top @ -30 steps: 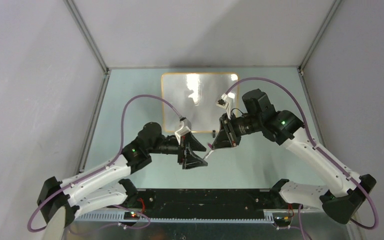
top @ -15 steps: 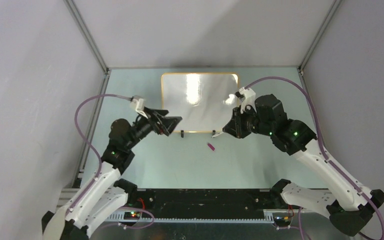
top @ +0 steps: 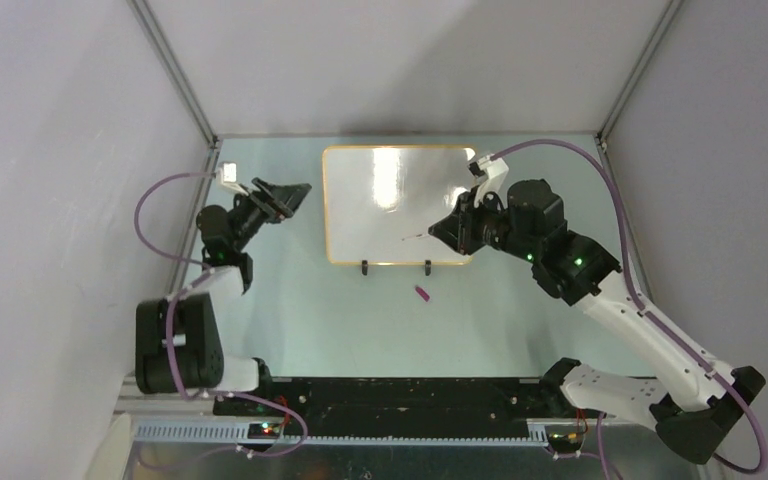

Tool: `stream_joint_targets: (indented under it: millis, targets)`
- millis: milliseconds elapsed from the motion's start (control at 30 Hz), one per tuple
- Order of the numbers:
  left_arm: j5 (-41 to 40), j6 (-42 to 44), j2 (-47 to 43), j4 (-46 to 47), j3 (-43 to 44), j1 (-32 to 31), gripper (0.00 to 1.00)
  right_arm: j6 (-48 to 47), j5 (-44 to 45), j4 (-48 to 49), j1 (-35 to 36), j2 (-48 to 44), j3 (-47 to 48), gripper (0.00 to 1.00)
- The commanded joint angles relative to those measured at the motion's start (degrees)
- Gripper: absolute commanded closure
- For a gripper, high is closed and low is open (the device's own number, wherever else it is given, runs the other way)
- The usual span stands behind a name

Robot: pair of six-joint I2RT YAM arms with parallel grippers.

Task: Write a sentence on the whiteboard
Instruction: Hold the whiteboard at the center of the board.

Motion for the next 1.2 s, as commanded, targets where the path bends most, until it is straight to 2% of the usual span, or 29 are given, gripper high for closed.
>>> stream_joint_targets:
  millis: [0,233,367,600,667,767,867,967,1033,1067,1167]
  targets:
    - [9.15,-5.76,9.06,14.92,8.21,1.05,0.12,-0.89,-0.86,4.08,-1.09,1.59,0.61,1.0]
    - [16.86,-16.3,27.72,27.86,18.69,1.28,0.18,-0.14,-3.91,5.93,-2.66,2.47,0.72,1.0]
    - [19.42,-24.46,35.12,35.2,23.94,1.05,0.21,0.01,-4.96,6.29,-2.99,2.22,0.69,1.0]
    - [20.11,-19.4,36.98,28.08,26.82,-1.69,0.2,0.33,-7.05,6.07,-3.84,2.28,0.61,1.0]
    - [20.2,-18.04,37.3,26.33,27.15,-2.51,0.24,0.29,-7.33,5.92,-4.04,2.32,0.63,1.0]
    - [20.82,-17.66,38.22,25.84,27.82,-4.18,0.32,0.29,-7.31,5.79,-4.42,2.68,0.59,1.0]
    - [21.08,-17.86,39.02,25.74,28.04,-4.83,0.48,0.6,-7.22,6.06,-4.55,3.34,0.58,1.0]
    - [21.54,-18.85,39.45,26.02,28.54,-5.26,0.59,1.24,-7.79,6.61,-4.56,4.21,0.6,1.0]
    - [21.93,-20.03,39.78,27.36,28.47,-5.66,0.67,1.6,-8.07,7.33,-4.41,4.86,0.64,1.0]
    - [21.95,-20.58,39.89,28.93,28.27,-5.91,0.74,1.67,-8.13,7.54,-4.38,5.19,0.62,1.0]
    - [21.28,-24.1,40.72,34.19,26.6,-6.21,0.83,2.31,-8.58,8.53,-4.07,5.74,0.7,1.0]
